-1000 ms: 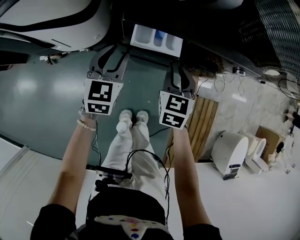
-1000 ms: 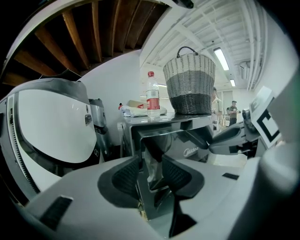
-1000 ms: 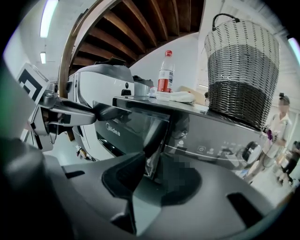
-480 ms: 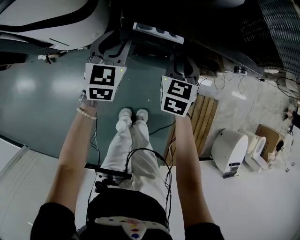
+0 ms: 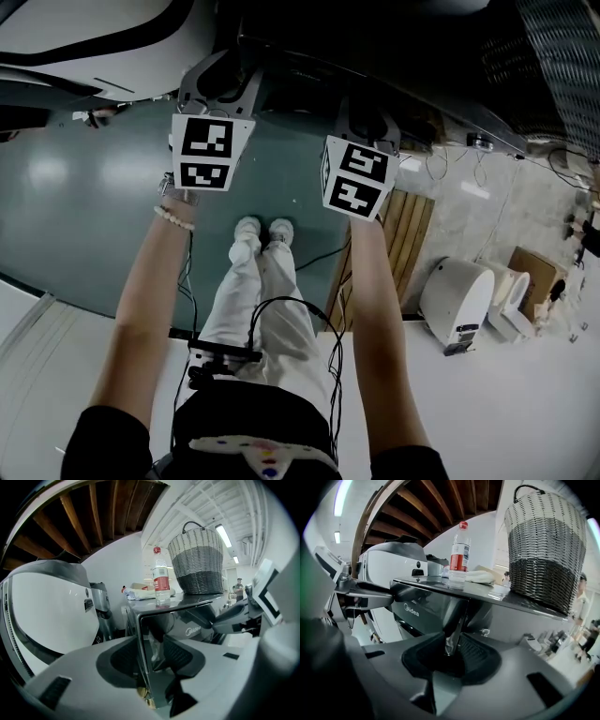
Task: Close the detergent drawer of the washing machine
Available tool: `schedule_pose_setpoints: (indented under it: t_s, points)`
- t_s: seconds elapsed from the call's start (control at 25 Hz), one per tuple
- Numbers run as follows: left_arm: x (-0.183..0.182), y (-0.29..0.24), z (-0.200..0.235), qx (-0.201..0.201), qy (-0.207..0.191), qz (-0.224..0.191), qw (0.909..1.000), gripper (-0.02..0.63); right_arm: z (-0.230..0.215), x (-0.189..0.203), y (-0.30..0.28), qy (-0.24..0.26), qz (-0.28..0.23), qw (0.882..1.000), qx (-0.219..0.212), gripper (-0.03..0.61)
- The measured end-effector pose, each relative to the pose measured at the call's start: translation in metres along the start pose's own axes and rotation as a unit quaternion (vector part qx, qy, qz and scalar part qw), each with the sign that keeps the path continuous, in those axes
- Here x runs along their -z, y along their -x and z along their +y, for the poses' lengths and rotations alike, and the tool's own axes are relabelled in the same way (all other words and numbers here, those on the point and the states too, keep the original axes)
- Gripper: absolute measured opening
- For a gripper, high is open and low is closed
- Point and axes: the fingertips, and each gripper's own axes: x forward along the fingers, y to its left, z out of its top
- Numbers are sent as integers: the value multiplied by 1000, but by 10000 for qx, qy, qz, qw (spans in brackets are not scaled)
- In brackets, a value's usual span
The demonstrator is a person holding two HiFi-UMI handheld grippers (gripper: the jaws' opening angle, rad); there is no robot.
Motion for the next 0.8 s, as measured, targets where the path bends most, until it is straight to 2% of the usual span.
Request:
schedule_pose_setpoints:
  t_s: [0.28,0.56,0.6,0.68,0.8]
  points:
    - [0,-2,-2,-127,179,-13,9998,146,-1,-2,-3,-104,15,9999,26,98]
    - [-3,9,-18,142,462,-19,9988,166,-2,5,9,-175,-36,9996,-215,97]
    - [-4,13,-22,174,458,-24,9988,157,-3,6,13,-186,-50,9996,-204,82]
    - [-6,19,-28,217,433,-46,9988,111,-2,7,23,-192,-95,9996,-185,5]
    - [-11,29,-35,251,450,-66,9986,39,5,4,37,-95,-168,9994,-292,5]
